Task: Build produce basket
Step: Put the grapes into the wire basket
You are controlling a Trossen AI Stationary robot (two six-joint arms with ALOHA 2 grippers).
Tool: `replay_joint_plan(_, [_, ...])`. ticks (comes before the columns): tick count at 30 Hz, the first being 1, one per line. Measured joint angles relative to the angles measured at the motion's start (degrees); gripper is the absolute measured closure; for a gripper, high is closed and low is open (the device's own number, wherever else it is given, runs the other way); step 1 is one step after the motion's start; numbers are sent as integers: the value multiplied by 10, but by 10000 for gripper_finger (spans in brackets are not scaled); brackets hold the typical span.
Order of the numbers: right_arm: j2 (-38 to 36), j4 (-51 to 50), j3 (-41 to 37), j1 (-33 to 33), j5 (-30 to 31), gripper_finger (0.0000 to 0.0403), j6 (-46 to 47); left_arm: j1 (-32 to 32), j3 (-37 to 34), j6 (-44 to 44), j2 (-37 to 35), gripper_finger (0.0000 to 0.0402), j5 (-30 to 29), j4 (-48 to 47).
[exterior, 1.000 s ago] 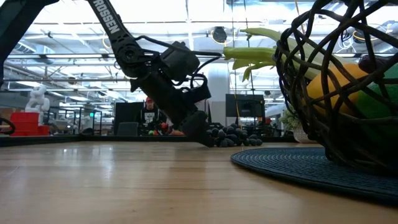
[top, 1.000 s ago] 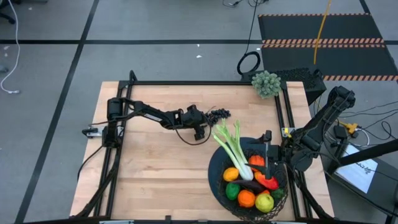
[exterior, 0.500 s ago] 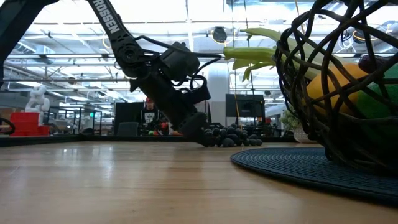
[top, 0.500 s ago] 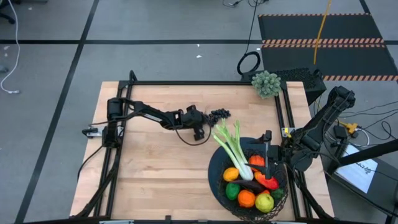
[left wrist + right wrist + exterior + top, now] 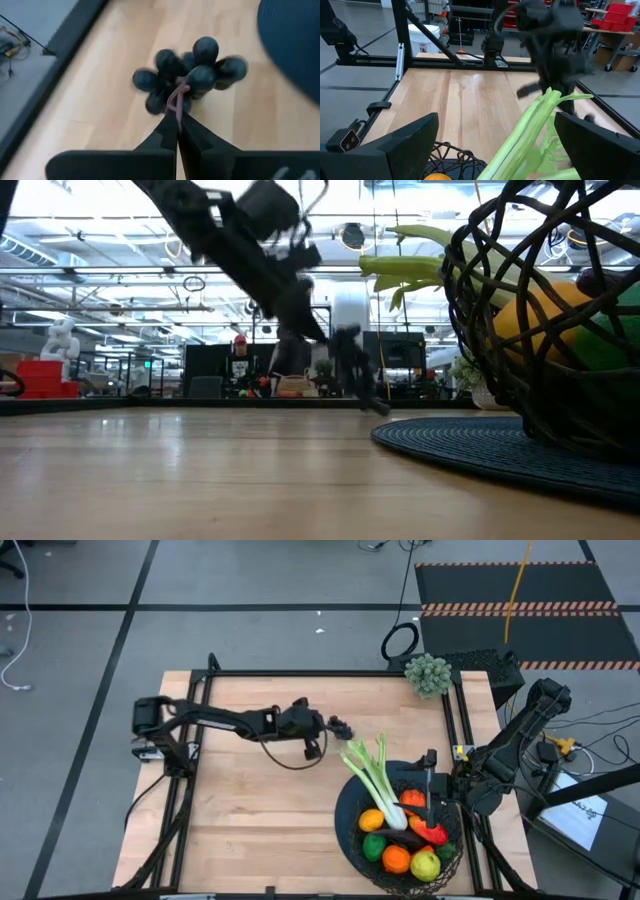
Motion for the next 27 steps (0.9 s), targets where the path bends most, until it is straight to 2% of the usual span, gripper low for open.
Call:
replay_joint_plan(9, [26,49,0,-15,0,10,-41,1,1,15,-111,400,2,0])
replay_joint_plan(17, [45,95,0,-25,0,10,-90,-2,1,56,-162,400,2,48])
replay_joint_plan(19, [45,98,0,-26,0,10,-89,-3,1,32,-168,400,3,50])
replay_joint_plan(24, [45,96,0,-25,-1,10,-82,-12,1,-115,-176,399,32,71])
replay_joint_plan(27, [47,92,0,-25,-7,10,-62,-21,1,-159,-176,400,35,81])
